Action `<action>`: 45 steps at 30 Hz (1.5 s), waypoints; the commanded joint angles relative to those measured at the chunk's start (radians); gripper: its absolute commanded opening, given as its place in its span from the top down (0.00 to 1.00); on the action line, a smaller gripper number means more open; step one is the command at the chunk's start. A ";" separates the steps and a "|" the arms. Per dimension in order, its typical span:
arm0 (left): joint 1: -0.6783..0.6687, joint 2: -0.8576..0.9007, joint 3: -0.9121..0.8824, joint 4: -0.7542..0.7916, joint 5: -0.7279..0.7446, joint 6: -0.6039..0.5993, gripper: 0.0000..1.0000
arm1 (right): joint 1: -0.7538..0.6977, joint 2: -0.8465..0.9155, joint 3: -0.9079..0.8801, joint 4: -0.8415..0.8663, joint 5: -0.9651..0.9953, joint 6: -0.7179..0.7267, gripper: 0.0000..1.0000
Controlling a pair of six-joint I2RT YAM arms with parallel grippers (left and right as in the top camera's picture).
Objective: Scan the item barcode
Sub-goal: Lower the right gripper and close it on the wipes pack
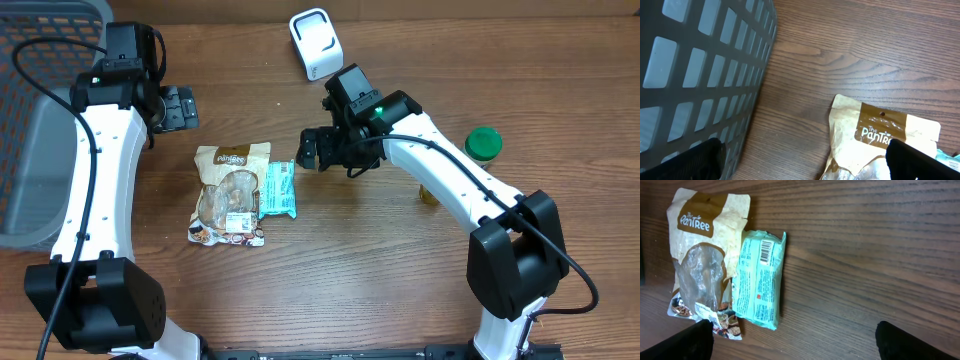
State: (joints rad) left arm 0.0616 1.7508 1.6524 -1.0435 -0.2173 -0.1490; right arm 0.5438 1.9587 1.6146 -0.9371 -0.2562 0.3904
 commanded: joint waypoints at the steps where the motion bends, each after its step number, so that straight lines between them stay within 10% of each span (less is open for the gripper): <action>1: 0.009 -0.012 0.021 0.002 0.001 0.014 0.00 | 0.005 -0.013 -0.007 0.001 0.000 0.006 0.00; 45: 0.009 -0.012 0.021 0.002 0.001 0.014 0.01 | 0.072 -0.012 -0.016 -0.013 0.088 0.212 0.23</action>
State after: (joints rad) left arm 0.0616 1.7508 1.6524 -1.0435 -0.2173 -0.1490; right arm 0.5999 1.9587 1.6142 -0.9543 -0.2348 0.5232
